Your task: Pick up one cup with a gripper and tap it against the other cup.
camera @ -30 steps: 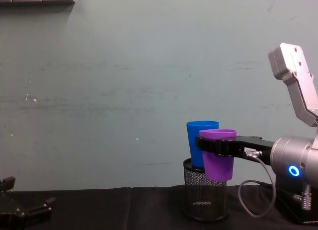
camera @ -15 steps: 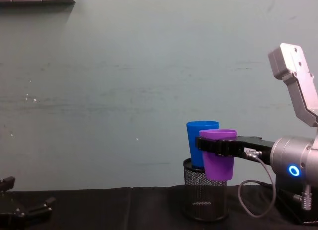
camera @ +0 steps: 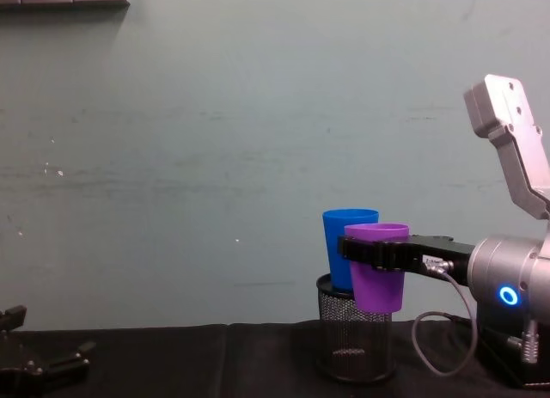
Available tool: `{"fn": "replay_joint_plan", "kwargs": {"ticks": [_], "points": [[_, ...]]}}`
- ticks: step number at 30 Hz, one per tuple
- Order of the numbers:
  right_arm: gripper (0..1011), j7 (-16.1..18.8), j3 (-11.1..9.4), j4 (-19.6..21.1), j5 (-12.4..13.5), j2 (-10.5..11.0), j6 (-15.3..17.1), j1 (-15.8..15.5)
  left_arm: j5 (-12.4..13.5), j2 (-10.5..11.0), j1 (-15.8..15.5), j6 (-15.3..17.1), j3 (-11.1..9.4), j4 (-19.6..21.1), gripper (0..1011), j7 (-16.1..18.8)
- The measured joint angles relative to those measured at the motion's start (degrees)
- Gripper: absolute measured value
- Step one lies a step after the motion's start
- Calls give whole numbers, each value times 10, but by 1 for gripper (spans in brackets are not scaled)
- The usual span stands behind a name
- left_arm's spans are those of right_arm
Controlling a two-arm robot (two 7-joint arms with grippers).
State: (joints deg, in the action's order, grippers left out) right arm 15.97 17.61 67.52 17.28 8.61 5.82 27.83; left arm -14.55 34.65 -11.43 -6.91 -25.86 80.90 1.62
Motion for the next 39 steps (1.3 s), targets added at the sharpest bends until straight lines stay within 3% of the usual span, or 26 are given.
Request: {"fn": "replay_joint_plan", "kwargs": {"ticks": [39], "points": [[729, 0, 0, 0, 0, 0, 0, 0, 0, 0, 0, 0, 0, 0, 1000, 0]]}}
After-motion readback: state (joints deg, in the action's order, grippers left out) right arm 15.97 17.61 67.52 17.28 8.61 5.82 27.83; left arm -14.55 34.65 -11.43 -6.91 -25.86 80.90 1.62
